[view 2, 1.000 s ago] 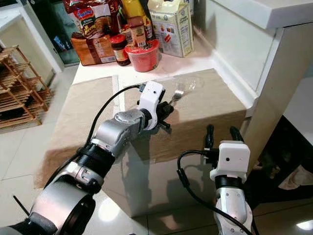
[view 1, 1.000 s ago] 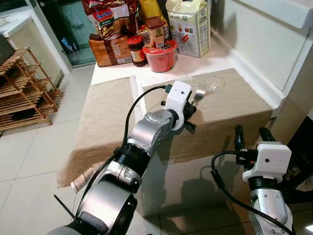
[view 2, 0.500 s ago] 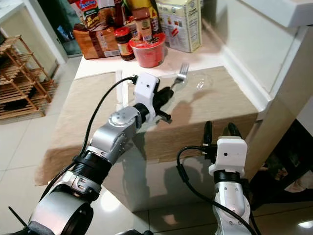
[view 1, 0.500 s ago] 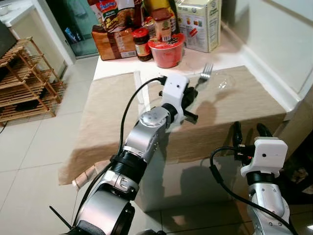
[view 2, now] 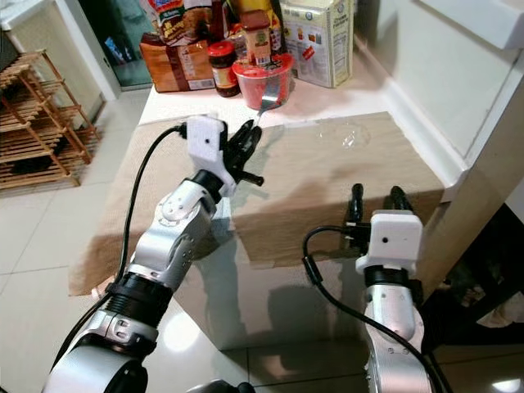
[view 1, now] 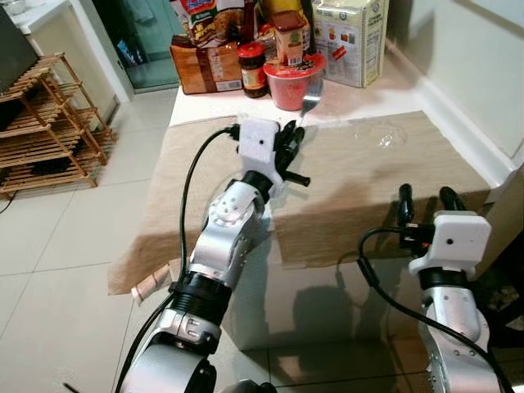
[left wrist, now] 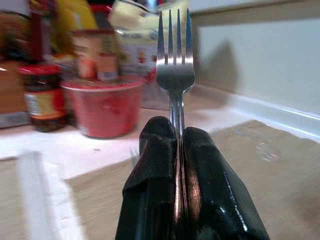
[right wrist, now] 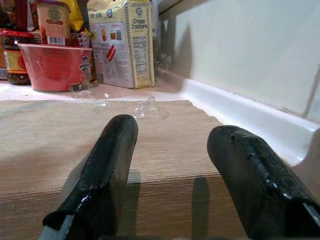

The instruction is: Setting the table

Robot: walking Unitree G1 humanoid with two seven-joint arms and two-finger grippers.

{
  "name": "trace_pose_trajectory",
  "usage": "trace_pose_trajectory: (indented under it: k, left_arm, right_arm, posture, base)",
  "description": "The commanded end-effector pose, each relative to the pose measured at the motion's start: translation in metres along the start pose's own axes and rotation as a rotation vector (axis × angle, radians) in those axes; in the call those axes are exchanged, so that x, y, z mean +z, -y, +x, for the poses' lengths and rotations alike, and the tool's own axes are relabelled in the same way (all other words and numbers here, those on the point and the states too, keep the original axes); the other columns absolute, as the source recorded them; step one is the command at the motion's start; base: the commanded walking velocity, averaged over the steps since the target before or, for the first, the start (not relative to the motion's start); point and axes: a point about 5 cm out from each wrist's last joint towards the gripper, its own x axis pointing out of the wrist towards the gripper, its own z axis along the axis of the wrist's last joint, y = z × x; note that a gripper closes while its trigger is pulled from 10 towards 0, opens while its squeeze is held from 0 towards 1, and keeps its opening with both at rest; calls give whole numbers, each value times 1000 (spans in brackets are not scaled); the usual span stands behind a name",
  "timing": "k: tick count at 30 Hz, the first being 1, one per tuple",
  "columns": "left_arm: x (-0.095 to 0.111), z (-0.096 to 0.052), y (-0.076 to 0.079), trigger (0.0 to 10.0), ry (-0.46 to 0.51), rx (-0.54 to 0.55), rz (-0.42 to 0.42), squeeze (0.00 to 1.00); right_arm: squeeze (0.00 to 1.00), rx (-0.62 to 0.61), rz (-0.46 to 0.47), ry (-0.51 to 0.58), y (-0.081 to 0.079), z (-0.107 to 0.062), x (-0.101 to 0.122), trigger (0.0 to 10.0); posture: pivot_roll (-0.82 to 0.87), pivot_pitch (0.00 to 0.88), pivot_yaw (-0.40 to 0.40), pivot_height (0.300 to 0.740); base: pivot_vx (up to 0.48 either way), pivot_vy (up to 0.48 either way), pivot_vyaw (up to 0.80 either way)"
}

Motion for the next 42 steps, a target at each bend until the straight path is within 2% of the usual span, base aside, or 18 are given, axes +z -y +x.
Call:
trace_pose_trajectory:
  k: [1, 5, 6, 8, 9, 14, 16, 18, 25, 30, 42]
  left_arm:
    - [-2, -7, -10, 0, -1, 33, 31, 0]
    - [-13, -16, -14, 0, -42, 34, 44, 0]
    - [-19, -26, -21, 0, -54, 35, 49, 0]
    - [-20, -29, -24, 0, -55, 32, 49, 0]
    - [-23, -37, -31, 0, -80, 49, 48, 0]
    - [-22, -45, -37, 0, -82, 65, 64, 0]
    - [-19, -55, -43, 0, -71, 64, 81, 0]
    - [-16, -59, -41, 0, -50, 61, 81, 0]
    - [-13, -55, -29, 0, -19, 29, 65, 0]
    - [-13, -56, -29, 0, -26, 33, 53, 0]
    - [-9, -45, -27, 0, -22, 16, 49, 0]
  right_arm:
    - [0, -15, 8, 45, -1, 1, 9, 10000]
    - [0, -18, 0, 66, -2, 1, 13, 10000]
    - [0, -34, -19, 83, 2, -1, 14, 10000]
    - [0, -42, -24, 86, 4, -2, 14, 10000]
    - [0, -54, -40, 95, 8, -5, 13, 10000]
    - [0, -59, -40, 98, 9, -8, 13, 10000]
    - [0, -61, -34, 98, 10, -13, 12, 10000]
    - [0, -54, -21, 75, 9, -17, 7, 10000]
    - [0, -30, 2, 32, 6, -17, -2, 10000]
    - [0, -35, 18, 6, 7, -15, -7, 10000]
    - [0, -34, 48, -31, 5, -10, -15, 10000]
  posture:
    - [-91, 0, 146, 740]
    - [-94, 0, 149, 740]
    - [-89, 0, 153, 740]
    - [-89, 0, 153, 740]
    - [-85, 0, 157, 740]
    - [-86, 0, 164, 740]
    - [-89, 0, 167, 740]
    - [-89, 0, 157, 740]
    - [-93, 0, 153, 740]
    - [-91, 0, 151, 740]
    - [-91, 0, 154, 740]
  base:
    - [0, 0, 0]
    - [0, 0, 0]
    - [0, 0, 0]
    - [0, 0, 0]
    - [0, 0, 0]
    - [0, 0, 0]
    - [0, 0, 0]
    - [0, 0, 0]
    - [0, 0, 0]
    - [0, 0, 0]
    - [-108, 0, 0]
